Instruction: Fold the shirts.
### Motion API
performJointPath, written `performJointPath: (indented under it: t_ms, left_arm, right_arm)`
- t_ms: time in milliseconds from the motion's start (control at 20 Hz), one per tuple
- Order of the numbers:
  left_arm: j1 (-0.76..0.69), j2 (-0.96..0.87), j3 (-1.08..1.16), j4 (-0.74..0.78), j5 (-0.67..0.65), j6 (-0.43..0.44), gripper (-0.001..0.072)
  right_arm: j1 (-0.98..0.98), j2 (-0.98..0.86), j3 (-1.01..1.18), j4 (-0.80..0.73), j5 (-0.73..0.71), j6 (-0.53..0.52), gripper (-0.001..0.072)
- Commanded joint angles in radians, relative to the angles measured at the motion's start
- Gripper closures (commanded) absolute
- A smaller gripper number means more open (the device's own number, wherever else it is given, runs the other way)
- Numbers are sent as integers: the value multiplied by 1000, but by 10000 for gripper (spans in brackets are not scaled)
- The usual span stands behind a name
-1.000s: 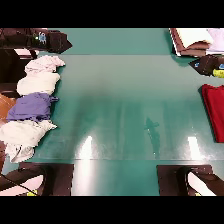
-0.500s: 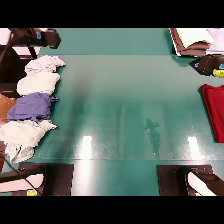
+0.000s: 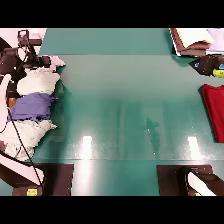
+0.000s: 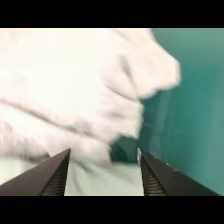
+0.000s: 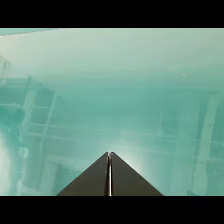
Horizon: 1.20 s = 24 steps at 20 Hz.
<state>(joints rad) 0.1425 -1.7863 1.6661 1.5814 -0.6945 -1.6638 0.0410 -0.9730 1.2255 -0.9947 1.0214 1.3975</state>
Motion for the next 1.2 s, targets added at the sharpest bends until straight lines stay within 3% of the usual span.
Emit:
performJointPath:
  t_ms: [0,250,300,400,600,700,750,850,1150]
  left_arm:
    - [23,-75,2,5,145,-11,187]
    - [23,-118,2,6,185,-12,190]
    - [23,-118,2,6,186,-12,281]
    - [23,-112,23,4,169,-12,684]
    - [21,-110,266,5,-80,0,687]
    - [8,-85,452,5,-195,60,688]
    - [-5,-31,480,5,-188,85,688]
    - [-47,122,479,4,-176,120,688]
    - [-269,471,429,5,-390,179,688]
  right_arm:
    - [0,0,1,0,11,0,697]
    - [0,0,1,0,21,0,698]
    - [0,0,1,0,21,0,697]
    - [0,0,1,0,21,0,697]
    - [0,0,2,13,8,0,697]
    - [0,0,27,35,-13,0,697]
    - [3,0,57,34,-12,0,698]
    - [3,0,132,32,-13,-1,698]
    - [2,0,312,26,-50,-3,698]
